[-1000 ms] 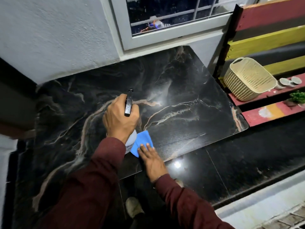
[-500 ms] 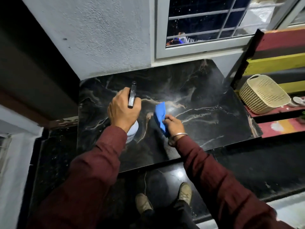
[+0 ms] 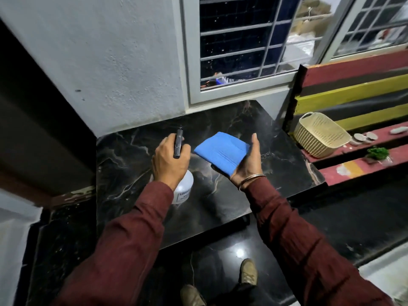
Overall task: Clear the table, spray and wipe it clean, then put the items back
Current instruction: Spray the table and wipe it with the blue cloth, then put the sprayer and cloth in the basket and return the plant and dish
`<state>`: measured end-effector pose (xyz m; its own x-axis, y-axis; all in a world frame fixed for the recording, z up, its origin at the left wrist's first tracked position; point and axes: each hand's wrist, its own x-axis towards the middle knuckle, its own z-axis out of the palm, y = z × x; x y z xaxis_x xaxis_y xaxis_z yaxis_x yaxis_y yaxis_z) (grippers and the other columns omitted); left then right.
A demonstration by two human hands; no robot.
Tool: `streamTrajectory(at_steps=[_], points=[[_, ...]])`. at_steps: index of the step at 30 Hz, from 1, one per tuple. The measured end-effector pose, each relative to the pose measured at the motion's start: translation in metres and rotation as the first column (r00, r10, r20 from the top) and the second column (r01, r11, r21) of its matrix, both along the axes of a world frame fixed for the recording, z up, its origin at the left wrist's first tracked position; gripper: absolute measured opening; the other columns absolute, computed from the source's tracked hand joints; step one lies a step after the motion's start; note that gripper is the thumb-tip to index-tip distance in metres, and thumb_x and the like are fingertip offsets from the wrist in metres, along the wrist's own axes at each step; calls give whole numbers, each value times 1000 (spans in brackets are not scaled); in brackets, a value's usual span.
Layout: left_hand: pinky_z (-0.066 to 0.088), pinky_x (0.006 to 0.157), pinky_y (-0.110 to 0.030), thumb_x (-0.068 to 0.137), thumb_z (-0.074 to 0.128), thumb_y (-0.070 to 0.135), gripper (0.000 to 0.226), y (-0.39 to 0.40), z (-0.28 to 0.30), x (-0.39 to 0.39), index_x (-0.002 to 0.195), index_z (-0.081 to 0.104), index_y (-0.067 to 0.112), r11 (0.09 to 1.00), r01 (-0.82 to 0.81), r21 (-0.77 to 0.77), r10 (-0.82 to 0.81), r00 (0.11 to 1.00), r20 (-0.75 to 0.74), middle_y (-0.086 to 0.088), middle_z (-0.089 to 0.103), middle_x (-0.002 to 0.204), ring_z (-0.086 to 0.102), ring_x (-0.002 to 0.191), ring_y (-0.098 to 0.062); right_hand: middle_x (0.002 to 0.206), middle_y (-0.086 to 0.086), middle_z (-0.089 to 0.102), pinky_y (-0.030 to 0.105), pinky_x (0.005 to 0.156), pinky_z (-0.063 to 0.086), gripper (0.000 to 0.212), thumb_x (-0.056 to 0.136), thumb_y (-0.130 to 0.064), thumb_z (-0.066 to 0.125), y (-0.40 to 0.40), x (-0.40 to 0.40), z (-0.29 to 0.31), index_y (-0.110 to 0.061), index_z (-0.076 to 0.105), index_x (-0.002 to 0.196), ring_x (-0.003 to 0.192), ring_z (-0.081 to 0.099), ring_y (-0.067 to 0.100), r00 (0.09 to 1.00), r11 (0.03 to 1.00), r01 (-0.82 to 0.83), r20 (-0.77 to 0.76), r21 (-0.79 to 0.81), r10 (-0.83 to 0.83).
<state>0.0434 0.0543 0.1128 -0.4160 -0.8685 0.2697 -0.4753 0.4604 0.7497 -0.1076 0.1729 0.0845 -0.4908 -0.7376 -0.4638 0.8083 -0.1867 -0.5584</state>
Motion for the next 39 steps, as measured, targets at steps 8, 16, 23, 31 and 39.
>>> streamTrajectory(at_steps=[8, 16, 23, 31, 39], points=[[45, 64, -40, 86, 55, 34, 26, 38, 23, -91, 73, 48, 13, 998, 64, -12, -63, 998, 17, -3, 55, 68, 54, 69, -29, 87, 18, 62, 59, 57, 54, 26, 79, 10, 62, 46, -76, 29, 0, 57, 102, 71, 62, 35, 924, 915, 329, -282, 235, -260], [38, 63, -34, 88, 53, 42, 29, 106, 39, -236, 74, 51, 16, 990, 140, 6, -140, 989, 57, -1, 60, 69, 58, 71, -28, 99, 18, 64, 54, 82, 53, 23, 77, 4, 67, 128, -224, 31, -2, 62, 98, 89, 60, 31, 795, 839, 456, -559, 297, -234], [38, 67, -36, 91, 48, 48, 32, 170, 36, -369, 74, 48, 20, 968, 235, -87, -222, 966, 135, -2, 54, 81, 53, 73, -27, 88, 14, 61, 53, 77, 53, 17, 78, 4, 66, 194, -341, 39, -11, 57, 78, 78, 59, 29, 787, 752, 573, -474, 326, -394], [43, 51, -38, 80, 64, 47, 37, 202, 0, -509, 66, 55, 14, 930, 364, 57, -361, 930, -69, 0, 47, 49, 46, 49, -19, 95, 10, 55, 34, 60, 44, 26, 83, -4, 62, 231, -458, 5, 4, 57, 107, 84, 52, 21, 786, 594, 612, -486, 522, -382], [31, 50, -28, 80, 74, 49, 33, 191, -43, -657, 65, 62, 23, 857, 479, 191, -476, 877, -61, 3, 49, 49, 42, 47, -6, 96, 12, 58, 32, 65, 40, 35, 83, -11, 64, 246, -583, -37, 8, 60, 112, 82, 55, 24, 822, 493, 570, -459, 657, -339]])
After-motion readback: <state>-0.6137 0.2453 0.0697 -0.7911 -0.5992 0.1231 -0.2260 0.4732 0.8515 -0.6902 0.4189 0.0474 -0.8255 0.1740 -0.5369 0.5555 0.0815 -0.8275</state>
